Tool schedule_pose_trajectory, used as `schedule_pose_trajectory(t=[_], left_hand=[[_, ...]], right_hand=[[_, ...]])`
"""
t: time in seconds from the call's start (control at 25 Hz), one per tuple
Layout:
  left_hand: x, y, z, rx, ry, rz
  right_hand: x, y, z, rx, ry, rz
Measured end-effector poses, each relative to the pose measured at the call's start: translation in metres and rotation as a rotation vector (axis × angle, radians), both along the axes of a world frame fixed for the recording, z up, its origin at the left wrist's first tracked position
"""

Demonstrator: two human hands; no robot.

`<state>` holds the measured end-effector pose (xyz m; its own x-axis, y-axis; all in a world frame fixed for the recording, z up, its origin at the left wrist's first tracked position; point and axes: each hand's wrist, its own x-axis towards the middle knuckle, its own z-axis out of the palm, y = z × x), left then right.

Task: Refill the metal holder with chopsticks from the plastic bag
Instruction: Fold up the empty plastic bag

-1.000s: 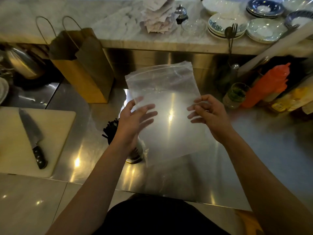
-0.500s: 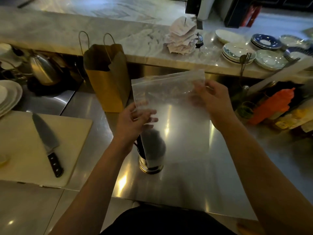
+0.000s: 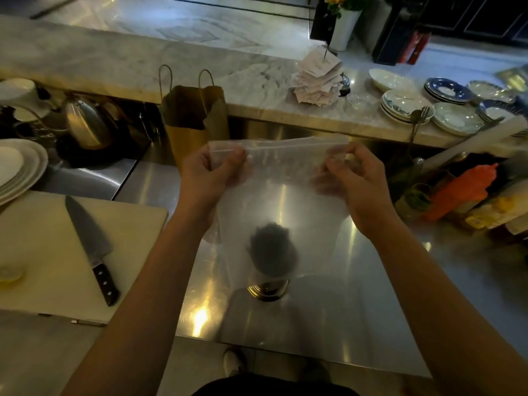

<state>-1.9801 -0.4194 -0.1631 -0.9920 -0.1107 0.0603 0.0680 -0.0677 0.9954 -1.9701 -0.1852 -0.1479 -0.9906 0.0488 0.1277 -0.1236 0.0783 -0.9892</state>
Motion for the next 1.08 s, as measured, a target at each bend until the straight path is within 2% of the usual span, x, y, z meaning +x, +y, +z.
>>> schedule_pose_trajectory(t=[0.08,0.36,0.56,0.68,0.76,0.92,1.08], left_hand=[[-0.001,0.007,0.005,-0.021,0.034,0.033],[0.013,0.053,0.02,0.088,0.111,0.044],[0.021,0.079,0.03,0.101,0.137,0.135],[0.024,0.082,0.032,0.07,0.139,0.041],[0.026,0.081,0.034,0.044,0.13,0.018],[0.027,0.078,0.041,0.112,0.132,0.098],[0.03,0.076,0.044,0.136,0.164,0.05]], right_hand=[[-0.005,0.007,0.008,-0.038,0.03,-0.004],[-0.011,0.044,0.032,-0.056,0.154,-0.077],[-0.008,0.071,0.036,-0.088,0.154,-0.091],[-0.006,0.083,0.037,-0.136,0.107,-0.098],[-0.008,0.09,0.038,-0.1,0.087,-0.077],[-0.011,0.098,0.04,0.056,0.053,-0.027],[-0.011,0.102,0.046,0.134,0.038,-0.02]])
